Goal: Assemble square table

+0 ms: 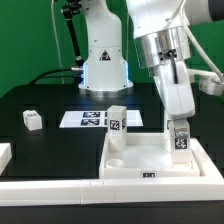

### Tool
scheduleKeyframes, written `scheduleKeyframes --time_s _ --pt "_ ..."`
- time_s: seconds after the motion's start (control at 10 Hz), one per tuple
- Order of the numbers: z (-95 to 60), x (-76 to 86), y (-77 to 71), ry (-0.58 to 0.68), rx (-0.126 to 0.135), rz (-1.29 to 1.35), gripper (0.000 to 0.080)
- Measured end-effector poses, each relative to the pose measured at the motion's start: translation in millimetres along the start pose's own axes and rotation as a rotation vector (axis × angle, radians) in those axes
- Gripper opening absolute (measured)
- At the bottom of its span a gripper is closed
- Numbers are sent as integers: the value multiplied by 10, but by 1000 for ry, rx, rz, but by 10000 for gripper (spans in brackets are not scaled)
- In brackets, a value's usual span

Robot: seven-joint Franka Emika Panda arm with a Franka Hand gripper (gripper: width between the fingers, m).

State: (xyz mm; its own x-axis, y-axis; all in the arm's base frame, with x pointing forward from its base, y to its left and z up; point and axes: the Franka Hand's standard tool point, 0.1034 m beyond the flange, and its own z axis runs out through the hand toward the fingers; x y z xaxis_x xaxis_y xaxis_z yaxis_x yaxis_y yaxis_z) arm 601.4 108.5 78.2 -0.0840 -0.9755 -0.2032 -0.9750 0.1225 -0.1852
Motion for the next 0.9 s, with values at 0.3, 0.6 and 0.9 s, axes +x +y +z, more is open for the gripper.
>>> scheduleKeyframes --time_s 0.3,0.6,0.9 --pt "-5 -34 37 9 -65 -202 482" --pt "-20 -23 -10 28 -76 -449 645" --pt "-3 61 -12 43 -101 -799 649"
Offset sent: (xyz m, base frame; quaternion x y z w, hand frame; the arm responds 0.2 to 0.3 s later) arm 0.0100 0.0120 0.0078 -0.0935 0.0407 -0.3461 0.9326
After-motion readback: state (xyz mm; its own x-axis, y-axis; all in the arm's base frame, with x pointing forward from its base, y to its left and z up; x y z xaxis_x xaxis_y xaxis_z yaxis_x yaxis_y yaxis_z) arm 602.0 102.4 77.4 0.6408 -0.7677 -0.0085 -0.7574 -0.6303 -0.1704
